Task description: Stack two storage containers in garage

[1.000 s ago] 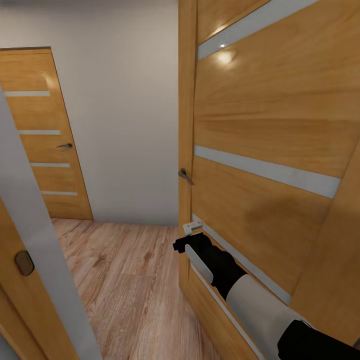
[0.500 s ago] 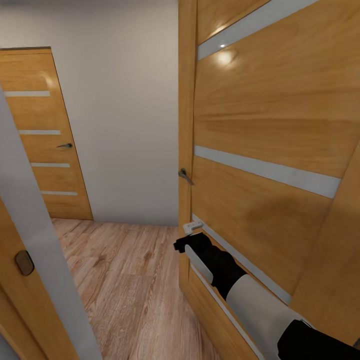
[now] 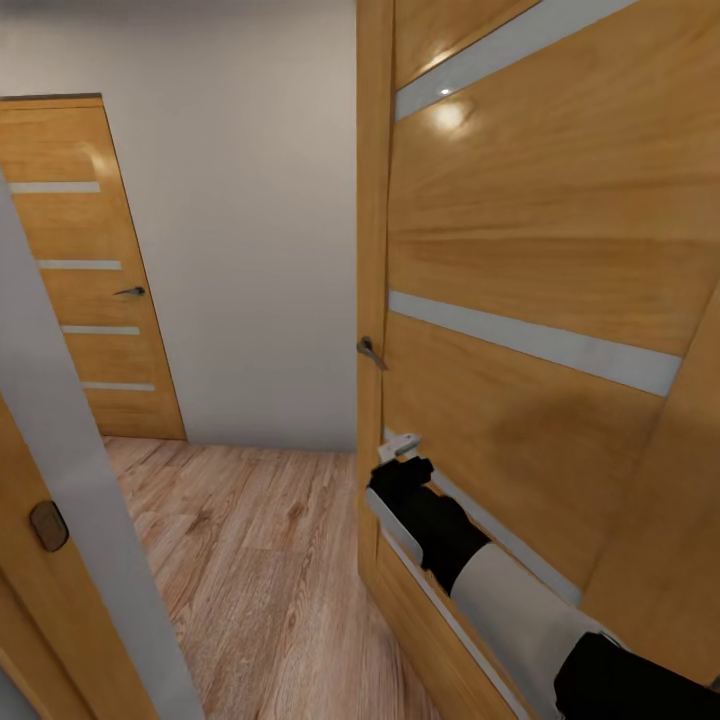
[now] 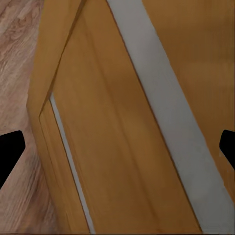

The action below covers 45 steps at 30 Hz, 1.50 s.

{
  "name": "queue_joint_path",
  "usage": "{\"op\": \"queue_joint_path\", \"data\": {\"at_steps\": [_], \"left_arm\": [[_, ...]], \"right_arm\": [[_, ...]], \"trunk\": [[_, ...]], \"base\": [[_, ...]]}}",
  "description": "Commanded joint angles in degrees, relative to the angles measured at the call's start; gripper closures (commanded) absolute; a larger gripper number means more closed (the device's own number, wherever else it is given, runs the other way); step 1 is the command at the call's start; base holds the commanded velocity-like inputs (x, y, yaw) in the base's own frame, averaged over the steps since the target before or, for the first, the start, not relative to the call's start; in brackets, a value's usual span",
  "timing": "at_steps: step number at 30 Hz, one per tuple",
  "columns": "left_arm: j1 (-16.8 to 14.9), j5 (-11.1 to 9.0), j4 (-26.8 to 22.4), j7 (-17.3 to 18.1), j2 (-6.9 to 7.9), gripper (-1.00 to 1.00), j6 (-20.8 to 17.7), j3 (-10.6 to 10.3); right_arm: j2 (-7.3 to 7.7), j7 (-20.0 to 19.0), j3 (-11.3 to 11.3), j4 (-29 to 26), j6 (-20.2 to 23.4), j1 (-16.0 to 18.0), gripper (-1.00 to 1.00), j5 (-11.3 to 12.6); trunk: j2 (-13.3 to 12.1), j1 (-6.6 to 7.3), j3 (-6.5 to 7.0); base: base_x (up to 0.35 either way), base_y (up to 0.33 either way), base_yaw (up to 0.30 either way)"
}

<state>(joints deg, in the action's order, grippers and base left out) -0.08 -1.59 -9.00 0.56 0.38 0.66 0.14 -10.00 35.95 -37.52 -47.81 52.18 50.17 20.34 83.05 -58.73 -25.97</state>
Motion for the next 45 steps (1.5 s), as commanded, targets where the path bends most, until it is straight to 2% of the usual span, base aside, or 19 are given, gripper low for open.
{"op": "queue_joint_path", "data": {"at_steps": [1, 9, 17, 21, 27, 36, 45], "left_arm": [[-0.01, -0.17, -0.05, 0.06, 0.02, -1.00, 0.06, -0.01], [-0.01, -0.17, -0.13, 0.05, -0.02, -1.00, 0.09, -0.02], [-0.01, -0.17, -0.14, 0.07, -0.02, -1.00, 0.09, -0.01], [-0.01, -0.17, -0.20, 0.06, -0.03, -1.00, 0.06, -0.04], [-0.01, -0.17, -0.22, 0.06, -0.03, -1.00, 0.06, -0.04], [-0.01, -0.17, -0.33, 0.05, -0.03, -1.00, 0.06, 0.03], [-0.01, -0.17, -0.48, 0.05, -0.03, -1.00, 0.06, 0.04]], "right_arm": [[0.00, 0.92, -0.15, -0.02, 0.61, 0.42, -1.00, 0.63], [0.00, 2.21, -0.18, 0.19, 5.48, 4.28, -1.00, 0.74], [0.00, 4.18, -0.18, 1.24, 7.67, 6.65, -1.00, 0.73], [0.00, 5.24, -0.18, 3.33, 7.82, 8.67, -1.00, 0.75], [0.00, 6.08, -0.18, 9.31, 7.82, 12.21, -1.00, 0.72], [0.00, 11.46, -0.18, 12.74, 7.82, 13.58, -1.00, 0.75], [0.00, 12.10, -0.18, 15.52, 7.82, 14.76, -1.00, 0.71]], "trunk": [[0.03, 0.00, -0.06], [0.03, 0.00, -0.06], [0.03, 0.00, -0.06], [0.03, 0.00, -0.06], [0.03, 0.00, -0.06], [0.03, 0.00, -0.06], [0.03, 0.00, -0.06]], "base": [[0.000, 0.000, 0.000], [0.000, 0.000, 0.000], [0.000, 0.000, 0.000], [0.000, 0.000, 0.000], [0.000, 0.000, 0.000], [0.000, 0.000, 0.000], [0.000, 0.000, 0.000]]}}
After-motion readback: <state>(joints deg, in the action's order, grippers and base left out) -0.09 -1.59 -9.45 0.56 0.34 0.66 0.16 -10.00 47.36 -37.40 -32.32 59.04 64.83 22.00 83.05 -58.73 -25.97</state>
